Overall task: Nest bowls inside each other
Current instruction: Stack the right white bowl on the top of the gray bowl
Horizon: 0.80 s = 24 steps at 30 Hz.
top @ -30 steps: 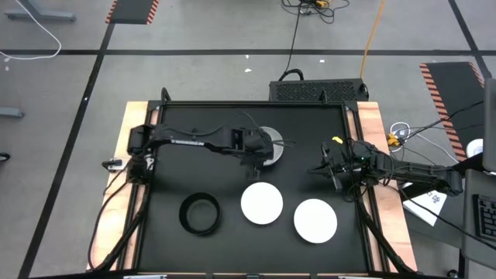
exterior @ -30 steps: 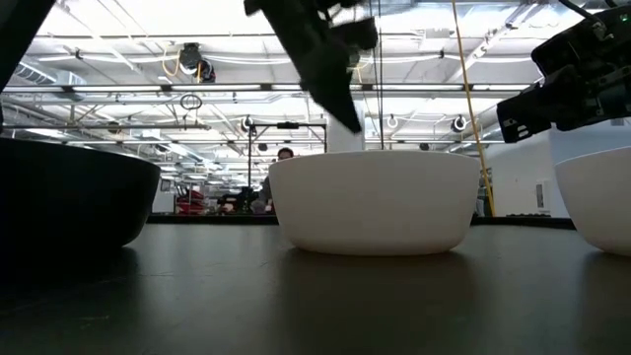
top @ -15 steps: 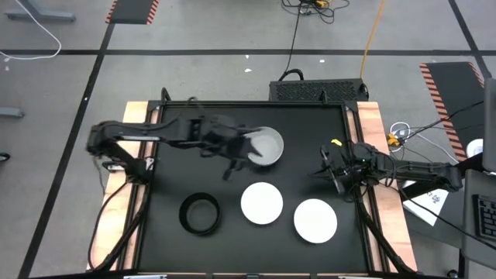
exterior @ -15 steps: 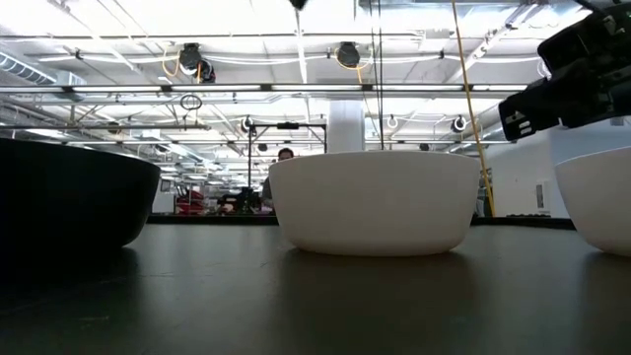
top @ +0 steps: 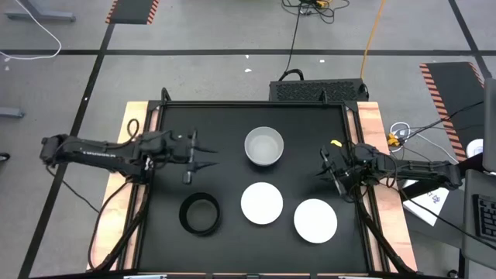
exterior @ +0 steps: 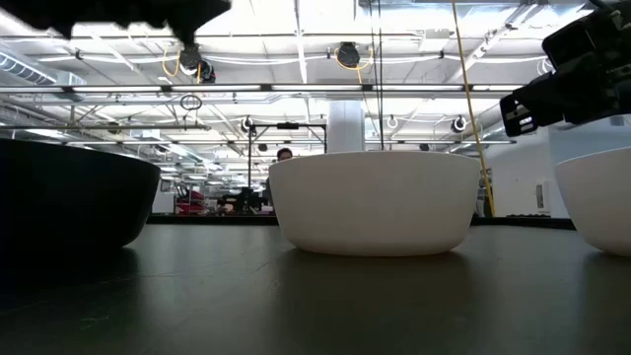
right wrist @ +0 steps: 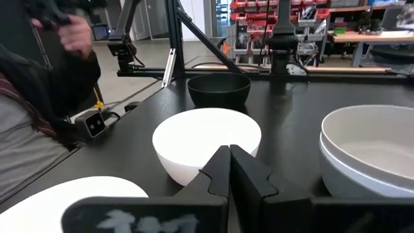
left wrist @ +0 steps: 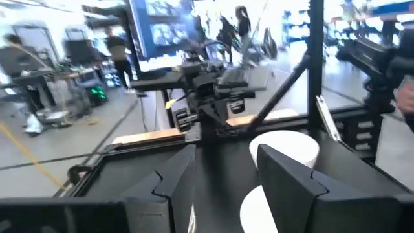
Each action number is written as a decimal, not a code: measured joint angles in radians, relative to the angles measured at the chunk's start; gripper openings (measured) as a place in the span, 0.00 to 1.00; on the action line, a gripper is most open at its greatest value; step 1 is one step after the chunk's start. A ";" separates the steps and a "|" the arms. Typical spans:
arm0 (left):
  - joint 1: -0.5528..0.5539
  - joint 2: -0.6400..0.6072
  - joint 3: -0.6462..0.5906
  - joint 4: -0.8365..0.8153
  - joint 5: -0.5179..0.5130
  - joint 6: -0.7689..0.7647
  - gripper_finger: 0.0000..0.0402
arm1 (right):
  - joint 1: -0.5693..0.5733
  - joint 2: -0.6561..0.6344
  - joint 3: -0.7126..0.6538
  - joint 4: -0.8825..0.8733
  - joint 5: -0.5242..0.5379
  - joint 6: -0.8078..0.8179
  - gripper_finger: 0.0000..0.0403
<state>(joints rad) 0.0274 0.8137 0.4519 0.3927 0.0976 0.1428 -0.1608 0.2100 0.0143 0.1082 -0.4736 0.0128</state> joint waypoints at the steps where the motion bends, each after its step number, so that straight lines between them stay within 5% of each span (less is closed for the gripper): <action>1: 0.000 -0.029 -0.047 0.029 -0.026 -0.018 0.42 | 0.000 0.000 0.000 0.003 0.000 0.000 0.00; 5: 0.001 -0.117 -0.167 0.060 -0.118 -0.060 0.42 | 0.000 0.000 0.000 0.016 0.001 0.000 0.00; 24: 0.047 -0.378 -0.442 0.012 -0.204 -0.088 0.35 | -0.001 0.000 0.000 0.034 0.007 -0.006 0.00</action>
<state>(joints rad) 0.0746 0.4361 0.0101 0.4051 -0.1062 0.0550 -0.1616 0.2104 0.0140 0.1422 -0.4664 0.0068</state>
